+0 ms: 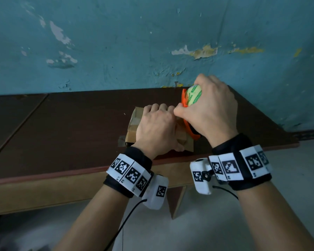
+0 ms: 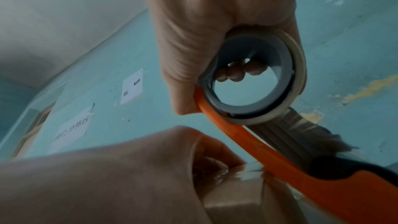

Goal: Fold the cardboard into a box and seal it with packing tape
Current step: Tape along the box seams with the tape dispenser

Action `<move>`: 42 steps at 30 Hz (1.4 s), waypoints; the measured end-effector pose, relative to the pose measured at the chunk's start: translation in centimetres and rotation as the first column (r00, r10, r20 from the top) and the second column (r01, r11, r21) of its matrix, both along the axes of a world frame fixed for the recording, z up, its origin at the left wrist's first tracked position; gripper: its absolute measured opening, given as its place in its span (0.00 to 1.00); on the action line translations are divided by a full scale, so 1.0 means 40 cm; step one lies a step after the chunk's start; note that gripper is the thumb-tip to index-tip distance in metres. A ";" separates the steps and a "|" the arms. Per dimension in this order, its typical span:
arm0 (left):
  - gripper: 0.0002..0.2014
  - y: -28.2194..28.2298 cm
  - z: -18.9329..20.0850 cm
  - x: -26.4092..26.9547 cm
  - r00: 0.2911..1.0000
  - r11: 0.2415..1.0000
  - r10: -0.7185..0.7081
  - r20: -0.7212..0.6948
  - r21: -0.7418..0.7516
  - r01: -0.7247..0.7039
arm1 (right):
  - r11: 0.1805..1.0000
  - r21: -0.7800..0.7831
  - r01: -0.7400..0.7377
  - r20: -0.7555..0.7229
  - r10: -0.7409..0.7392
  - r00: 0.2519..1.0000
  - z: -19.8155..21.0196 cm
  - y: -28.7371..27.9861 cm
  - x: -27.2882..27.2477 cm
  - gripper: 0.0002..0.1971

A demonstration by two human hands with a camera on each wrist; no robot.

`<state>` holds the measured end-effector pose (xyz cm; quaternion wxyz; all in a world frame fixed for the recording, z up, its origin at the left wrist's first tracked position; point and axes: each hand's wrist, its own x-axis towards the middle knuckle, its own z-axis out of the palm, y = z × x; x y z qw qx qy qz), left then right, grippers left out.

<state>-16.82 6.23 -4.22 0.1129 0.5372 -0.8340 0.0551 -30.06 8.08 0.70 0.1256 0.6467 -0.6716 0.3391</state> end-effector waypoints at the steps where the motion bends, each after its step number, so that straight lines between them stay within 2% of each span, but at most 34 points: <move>1: 0.58 0.001 0.001 0.000 1.000 1.000 0.000 -0.003 0.002 0.000 | 1.000 0.005 -0.010 -0.006 0.010 1.000 0.000 0.001 -0.001 0.28; 7: 0.50 -0.001 0.005 0.000 1.000 1.000 -0.003 -0.009 0.005 0.003 | 0.996 0.014 -0.090 -0.042 0.090 0.995 0.001 0.011 -0.014 0.26; 15: 0.48 -0.014 0.010 -0.006 1.000 0.998 0.009 0.004 0.061 -0.009 | 0.988 0.043 -0.149 -0.075 0.152 0.986 -0.003 -0.010 -0.011 0.25; 18: 0.48 -0.016 0.028 0.016 0.996 0.998 0.052 -0.077 0.024 -0.050 | 0.967 0.163 -0.198 -0.249 0.235 0.940 -0.031 -0.012 -0.039 0.23; 19: 0.48 -0.016 0.040 0.032 0.985 0.998 0.068 -0.157 0.002 -0.069 | 0.962 0.209 -0.175 -0.271 0.229 0.935 -0.044 -0.010 -0.063 0.23; 21: 0.48 -0.027 0.055 0.063 0.953 0.996 0.085 -0.292 -0.003 -0.089 | 0.978 0.185 -0.094 -0.168 0.126 0.978 -0.049 -0.004 -0.125 0.23; 23: 0.48 -0.022 0.056 0.066 0.963 0.999 0.047 -0.266 0.023 -0.042 | 0.999 0.040 -0.026 -0.010 0.027 1.000 -0.028 -0.005 -0.177 0.24; 25: 0.49 -0.012 0.047 0.049 0.982 1.000 0.008 -0.187 0.024 -0.004 | 1.000 -0.017 0.021 0.023 -0.020 1.000 -0.008 -0.014 -0.183 0.26; 29: 0.51 -0.012 0.040 0.042 0.981 0.999 -0.025 -0.192 0.023 0.030 | 0.997 0.048 0.067 0.025 -0.068 0.997 -0.056 -0.036 -0.157 0.29; 32: 0.51 -0.016 0.042 0.058 0.973 0.999 -0.031 -0.230 0.022 0.037 | 0.999 0.053 0.013 -0.008 -0.012 1.000 -0.070 -0.052 -0.152 0.21; 34: 0.51 -0.014 0.043 0.062 0.975 0.999 -0.035 -0.221 0.025 0.041 | 0.992 0.129 0.013 -0.071 -0.003 0.998 -0.069 -0.058 -0.152 0.18; 38: 0.51 -0.014 0.047 0.073 0.969 0.998 -0.036 -0.243 0.049 0.050 | 0.929 0.345 0.134 -0.215 -0.060 0.975 -0.086 -0.044 -0.146 0.13; 42: 0.50 -0.013 0.047 0.075 0.966 0.998 -0.040 -0.256 0.039 0.052 | 0.901 0.400 0.167 -0.190 -0.097 0.977 -0.101 -0.042 -0.143 0.14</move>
